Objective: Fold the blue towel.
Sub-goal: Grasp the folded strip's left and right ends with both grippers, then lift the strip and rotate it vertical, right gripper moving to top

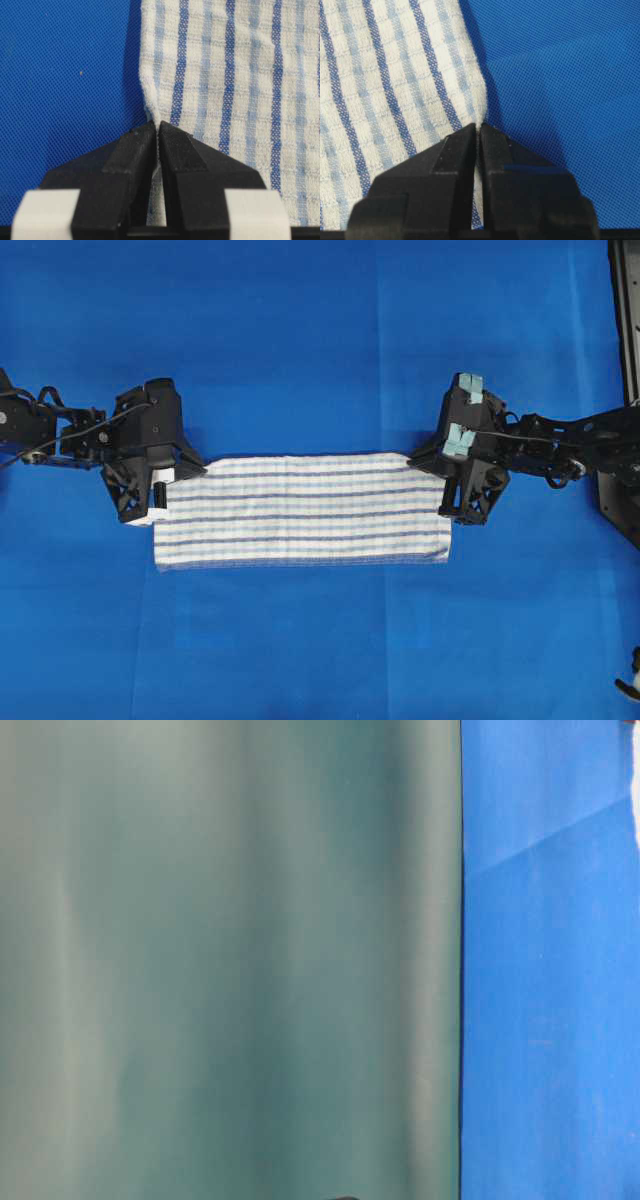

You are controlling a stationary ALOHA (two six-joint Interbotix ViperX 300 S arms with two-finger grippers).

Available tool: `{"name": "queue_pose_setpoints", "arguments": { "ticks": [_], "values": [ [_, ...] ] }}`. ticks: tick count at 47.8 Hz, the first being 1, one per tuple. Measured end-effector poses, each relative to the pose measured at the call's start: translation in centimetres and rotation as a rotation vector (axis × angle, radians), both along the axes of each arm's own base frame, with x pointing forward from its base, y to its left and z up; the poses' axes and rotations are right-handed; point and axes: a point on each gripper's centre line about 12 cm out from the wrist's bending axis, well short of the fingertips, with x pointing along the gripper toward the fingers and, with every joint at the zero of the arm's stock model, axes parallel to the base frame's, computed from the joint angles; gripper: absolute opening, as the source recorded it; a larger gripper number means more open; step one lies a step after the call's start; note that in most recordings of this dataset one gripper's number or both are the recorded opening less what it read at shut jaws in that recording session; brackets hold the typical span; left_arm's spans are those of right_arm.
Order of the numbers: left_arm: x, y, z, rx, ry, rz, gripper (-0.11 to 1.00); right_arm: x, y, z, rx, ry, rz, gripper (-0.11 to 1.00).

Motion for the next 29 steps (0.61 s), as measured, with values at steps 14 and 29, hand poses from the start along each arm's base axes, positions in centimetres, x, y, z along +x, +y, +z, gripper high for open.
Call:
{"name": "queue_pose_setpoints", "arguments": {
  "ticks": [14, 29],
  "values": [
    [0.8, -0.6, 1.8, -0.005, 0.026, -0.020, 0.02, -0.2, 0.3, 2.3, 0.012, -0.071, 0.011, 0.06],
    [0.9, -1.7, 8.4, -0.056, -0.058, -0.015, 0.02, -0.9, 0.9, 7.4, 0.054, -0.208, 0.046, 0.06]
  ]
}}
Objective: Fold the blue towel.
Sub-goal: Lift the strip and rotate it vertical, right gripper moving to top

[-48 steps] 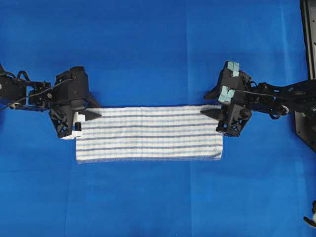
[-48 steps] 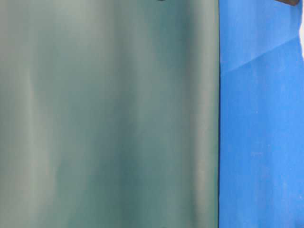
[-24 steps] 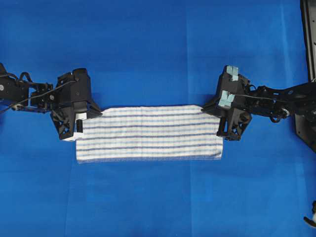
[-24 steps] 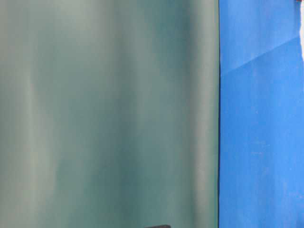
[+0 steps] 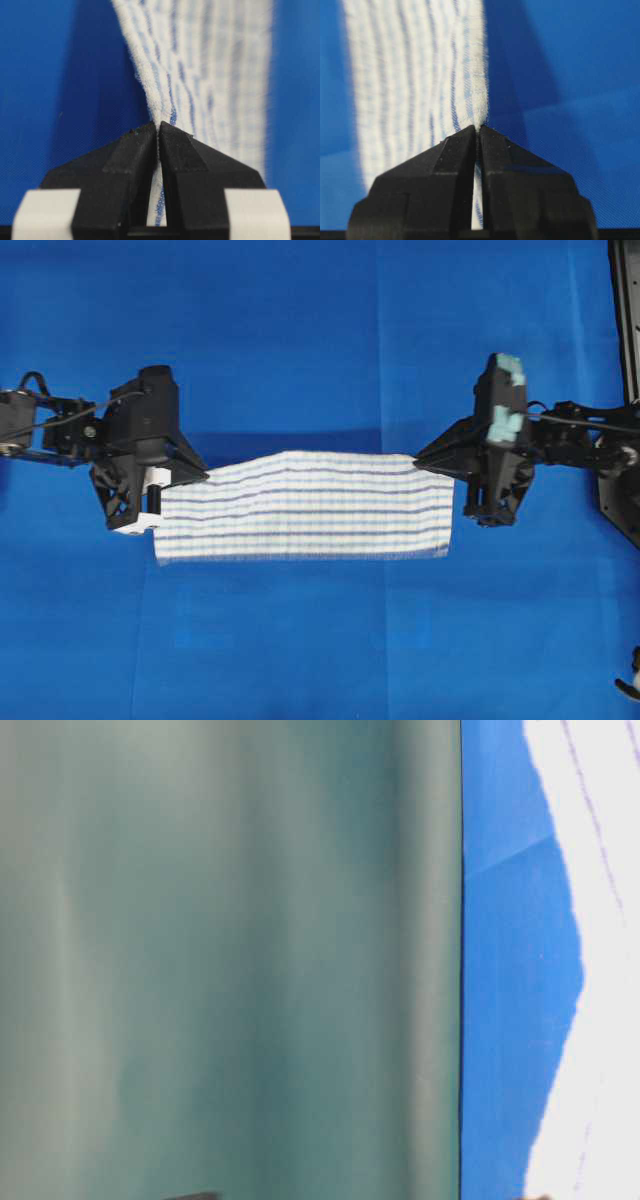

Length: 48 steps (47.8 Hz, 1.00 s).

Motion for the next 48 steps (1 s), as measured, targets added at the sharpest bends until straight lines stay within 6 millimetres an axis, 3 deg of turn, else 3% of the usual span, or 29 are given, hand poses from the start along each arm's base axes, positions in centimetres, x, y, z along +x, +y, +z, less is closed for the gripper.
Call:
{"name": "queue_pose_setpoints", "arguments": {
  "ticks": [12, 19, 35, 48],
  "values": [
    [0.2, -1.4, 1.4, -0.075, -0.040, 0.021, 0.02, -0.3, 0.1, 1.3, 0.008, -0.035, 0.009, 0.06],
    [1.6, -2.5, 2.4, -0.115, -0.105, 0.021, 0.02, 0.5, -1.6, 2.0, -0.013, -0.054, -0.037, 0.06],
    [7.9, -5.2, 4.8, -0.148, -0.217, -0.021, 0.02, 3.1, -6.5, 4.9, -0.100, -0.104, -0.128, 0.06],
    [13.9, -6.4, 5.1, -0.156, -0.258, -0.028, 0.02, 3.9, -9.0, 6.1, -0.158, -0.114, -0.160, 0.06]
  ]
}}
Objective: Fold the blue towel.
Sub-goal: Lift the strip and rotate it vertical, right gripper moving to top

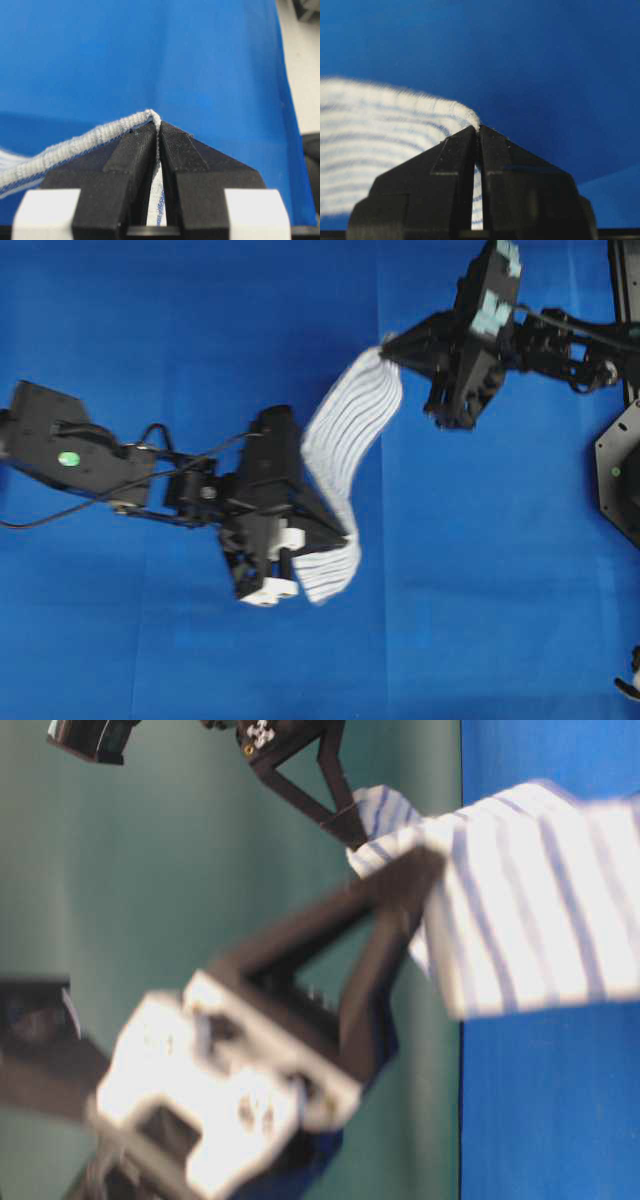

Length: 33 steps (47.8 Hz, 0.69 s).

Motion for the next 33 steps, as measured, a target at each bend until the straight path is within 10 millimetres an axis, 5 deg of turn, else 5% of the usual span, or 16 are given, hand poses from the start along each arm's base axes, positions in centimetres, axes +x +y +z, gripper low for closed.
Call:
{"name": "queue_pose_setpoints", "arguments": {
  "ticks": [16, 33],
  "values": [
    [4.9, -0.8, -0.3, -0.010, -0.064, 0.003, 0.02, -0.7, -2.3, 0.1, -0.038, 0.023, -0.044, 0.06],
    [4.7, -0.1, -2.2, -0.063, -0.084, 0.053, 0.02, 1.3, -3.2, -0.7, -0.055, 0.086, -0.013, 0.06]
  ]
}}
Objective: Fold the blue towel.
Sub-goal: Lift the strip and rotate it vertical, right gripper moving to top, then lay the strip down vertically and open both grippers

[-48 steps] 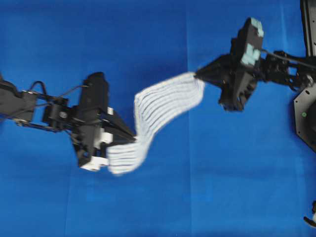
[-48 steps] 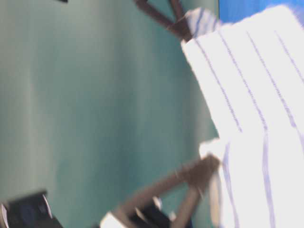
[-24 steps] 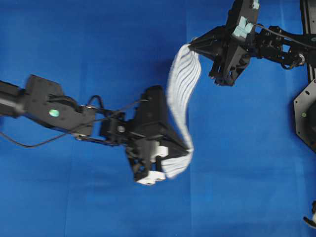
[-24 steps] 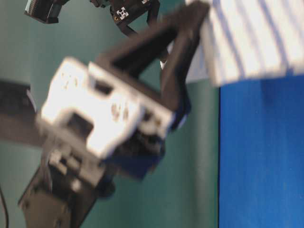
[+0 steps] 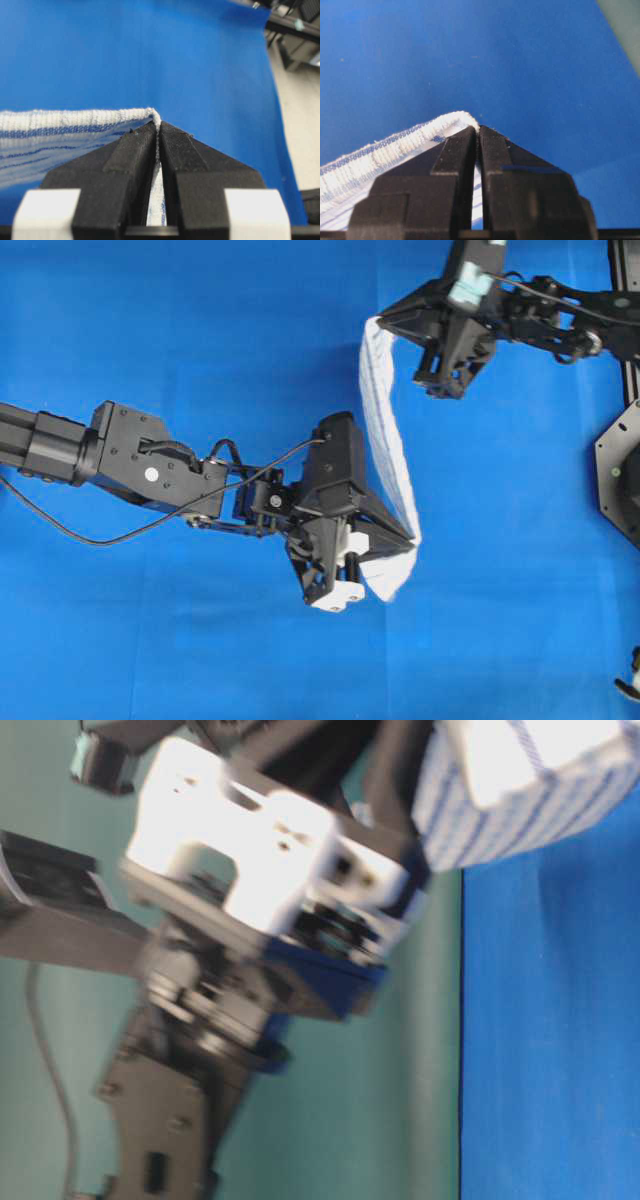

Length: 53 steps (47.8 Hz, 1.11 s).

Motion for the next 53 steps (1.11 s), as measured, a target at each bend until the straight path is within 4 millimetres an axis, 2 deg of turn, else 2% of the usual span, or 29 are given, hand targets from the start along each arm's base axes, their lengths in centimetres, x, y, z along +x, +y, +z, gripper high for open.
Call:
{"name": "queue_pose_setpoints", "arguments": {
  "ticks": [10, 26, 35, 49, 53],
  "values": [
    [-2.7, 0.0, -1.9, -0.101, 0.010, 0.074, 0.02, 2.6, -1.0, -1.5, -0.006, 0.051, 0.019, 0.06],
    [-7.1, -0.8, -3.1, -0.214, -0.013, 0.167, 0.02, 6.3, -2.6, -4.6, 0.013, 0.122, 0.025, 0.06],
    [-8.0, -1.3, -3.5, -0.240, 0.007, 0.181, 0.02, 7.7, -3.1, -4.7, 0.012, 0.119, 0.028, 0.06],
    [-8.4, -1.5, -4.1, -0.246, 0.040, 0.180, 0.02, 8.7, -3.3, -5.3, 0.015, 0.144, 0.044, 0.06],
    [-8.5, -1.5, -4.3, -0.243, 0.047, 0.180, 0.09, 8.9, -3.3, -5.4, 0.009, 0.152, 0.053, 0.10]
  ]
}}
